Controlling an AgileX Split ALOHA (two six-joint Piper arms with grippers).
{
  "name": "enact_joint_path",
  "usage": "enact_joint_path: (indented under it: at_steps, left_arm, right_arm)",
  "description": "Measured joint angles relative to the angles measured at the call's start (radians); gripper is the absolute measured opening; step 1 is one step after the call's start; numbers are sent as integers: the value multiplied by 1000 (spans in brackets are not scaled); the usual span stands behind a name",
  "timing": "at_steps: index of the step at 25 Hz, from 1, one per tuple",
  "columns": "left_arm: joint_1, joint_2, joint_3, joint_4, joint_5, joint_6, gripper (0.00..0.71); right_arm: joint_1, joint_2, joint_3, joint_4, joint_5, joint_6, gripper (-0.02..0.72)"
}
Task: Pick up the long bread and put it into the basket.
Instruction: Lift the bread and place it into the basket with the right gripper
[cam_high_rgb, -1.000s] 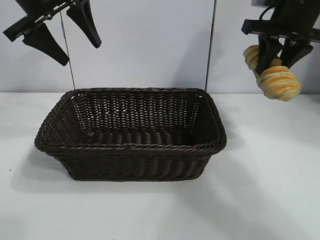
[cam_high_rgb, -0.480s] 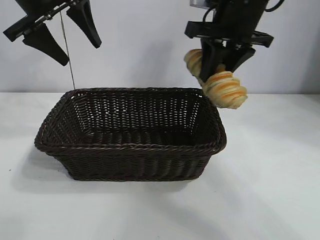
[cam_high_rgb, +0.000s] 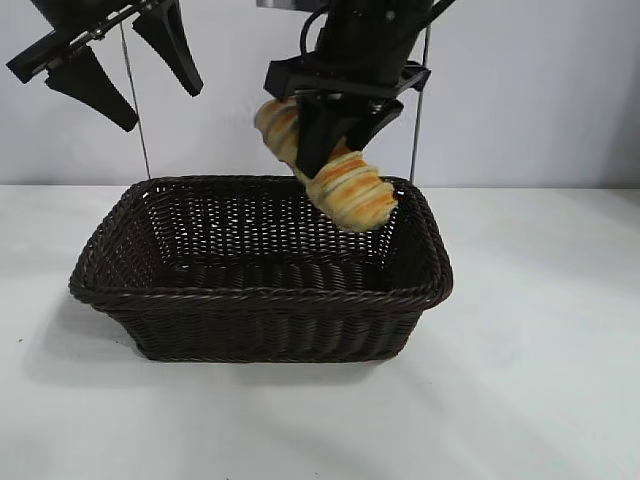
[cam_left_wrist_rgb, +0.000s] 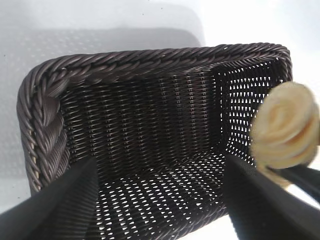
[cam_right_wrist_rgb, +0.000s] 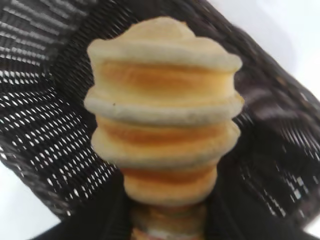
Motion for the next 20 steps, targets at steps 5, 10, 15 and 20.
enact_joint_path:
  at_steps: [5,10,15,20]
  left_arm:
    - [0,0,0,0,0,0,511]
    - [0,0,0,0,0,0,511]
    - [0,0,0,0,-1,0,511]
    - [0,0,0,0,-1,0,511]
  right_arm:
    - [0,20,0,1,-5,0,344]
    - [0,20,0,1,5,0,522]
    - [0,14,0,8,27,1,557]
    - [-32,-37,-6,46,46,5,557]
